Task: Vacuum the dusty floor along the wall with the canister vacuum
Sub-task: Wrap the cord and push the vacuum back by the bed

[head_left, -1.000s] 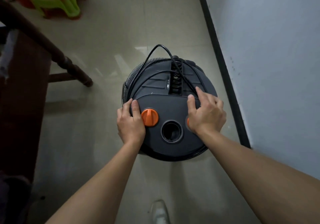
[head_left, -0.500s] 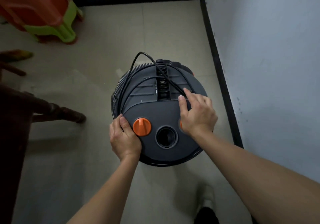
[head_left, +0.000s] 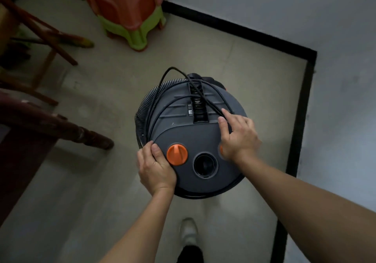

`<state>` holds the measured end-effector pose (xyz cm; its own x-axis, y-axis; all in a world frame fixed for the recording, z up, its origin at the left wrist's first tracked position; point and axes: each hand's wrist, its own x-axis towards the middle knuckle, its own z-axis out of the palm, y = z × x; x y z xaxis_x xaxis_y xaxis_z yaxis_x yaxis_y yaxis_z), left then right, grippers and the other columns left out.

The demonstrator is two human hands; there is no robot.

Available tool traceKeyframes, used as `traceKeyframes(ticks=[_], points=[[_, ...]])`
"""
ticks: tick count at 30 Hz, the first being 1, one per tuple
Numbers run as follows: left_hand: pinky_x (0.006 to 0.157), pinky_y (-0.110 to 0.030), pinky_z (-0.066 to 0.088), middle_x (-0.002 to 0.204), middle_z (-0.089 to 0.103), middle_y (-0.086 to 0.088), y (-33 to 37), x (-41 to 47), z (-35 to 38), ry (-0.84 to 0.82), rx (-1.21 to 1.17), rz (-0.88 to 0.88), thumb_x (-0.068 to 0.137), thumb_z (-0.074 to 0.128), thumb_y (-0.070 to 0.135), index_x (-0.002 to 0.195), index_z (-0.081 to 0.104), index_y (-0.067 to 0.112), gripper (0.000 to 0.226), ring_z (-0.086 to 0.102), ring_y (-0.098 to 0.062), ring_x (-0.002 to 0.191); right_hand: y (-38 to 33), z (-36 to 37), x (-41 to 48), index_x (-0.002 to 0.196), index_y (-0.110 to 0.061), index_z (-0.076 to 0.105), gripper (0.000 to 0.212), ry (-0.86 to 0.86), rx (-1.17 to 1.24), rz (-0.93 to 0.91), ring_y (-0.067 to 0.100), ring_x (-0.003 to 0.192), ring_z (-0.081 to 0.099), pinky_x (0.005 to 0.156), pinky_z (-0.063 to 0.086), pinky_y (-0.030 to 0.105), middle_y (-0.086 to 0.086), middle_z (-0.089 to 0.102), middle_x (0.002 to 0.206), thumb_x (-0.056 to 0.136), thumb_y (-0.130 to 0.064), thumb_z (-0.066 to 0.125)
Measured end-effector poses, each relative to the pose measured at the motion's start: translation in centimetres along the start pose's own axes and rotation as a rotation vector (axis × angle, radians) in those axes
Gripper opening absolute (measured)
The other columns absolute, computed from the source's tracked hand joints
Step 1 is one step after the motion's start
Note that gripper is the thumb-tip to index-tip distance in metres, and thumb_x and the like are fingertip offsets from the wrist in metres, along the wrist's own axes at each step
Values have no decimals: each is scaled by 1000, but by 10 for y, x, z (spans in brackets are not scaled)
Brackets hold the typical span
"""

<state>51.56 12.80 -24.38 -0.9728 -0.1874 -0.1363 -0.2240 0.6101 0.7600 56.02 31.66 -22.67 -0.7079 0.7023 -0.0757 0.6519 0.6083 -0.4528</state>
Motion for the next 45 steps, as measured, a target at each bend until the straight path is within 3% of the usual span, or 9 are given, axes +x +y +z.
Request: traceKeyframes(ticks=[11, 20, 23, 33, 39, 45], points=[[90, -44, 42, 126, 54, -15, 91, 116, 71, 165, -62, -181, 95, 29, 39, 126, 57, 7, 53, 49, -36, 119, -74, 13, 201, 135, -41, 52, 41, -106, -76, -256, 13, 122, 45, 93, 45, 38, -16, 61, 124, 99, -51, 35], [88, -41, 41, 124, 56, -17, 123, 215, 89, 387, -51, -286, 96, 25, 43, 125, 57, 4, 58, 51, -36, 116, -169, 52, 311, 132, -36, 57, 53, -191, -59, -526, 16, 116, 51, 86, 50, 42, -14, 64, 119, 95, -57, 26], [88, -38, 39, 122, 57, -19, 127, 252, 92, 472, -42, -384, 98, 28, 35, 124, 57, 2, 51, 52, -36, 115, -214, 71, 346, 133, -38, 56, 54, -255, -48, -624, 16, 119, 49, 89, 49, 44, -15, 63, 122, 94, -59, 25], [81, -41, 34, 119, 54, -24, 118, 389, 61, 732, -14, -540, 102, 31, 32, 116, 57, 2, 42, 50, -39, 111, -388, 159, 418, 137, -42, 50, 47, -421, -60, -898, 21, 126, 43, 93, 43, 43, -12, 59, 129, 97, -59, 30], [75, -42, 37, 104, 59, -26, 93, 479, 16, 766, 61, -456, 101, 30, 32, 108, 59, 0, 44, 55, -41, 96, -481, 206, 432, 139, -41, 47, 50, -434, -77, -905, 23, 127, 43, 92, 42, 43, -9, 58, 132, 98, -61, 25], [70, -32, 29, 107, 60, -22, 75, 555, -16, 767, 66, -447, 104, 30, 30, 109, 56, 2, 39, 53, -37, 98, -545, 236, 444, 143, -36, 44, 53, -433, -63, -892, 26, 129, 43, 94, 40, 42, -5, 54, 137, 100, -58, 24]])
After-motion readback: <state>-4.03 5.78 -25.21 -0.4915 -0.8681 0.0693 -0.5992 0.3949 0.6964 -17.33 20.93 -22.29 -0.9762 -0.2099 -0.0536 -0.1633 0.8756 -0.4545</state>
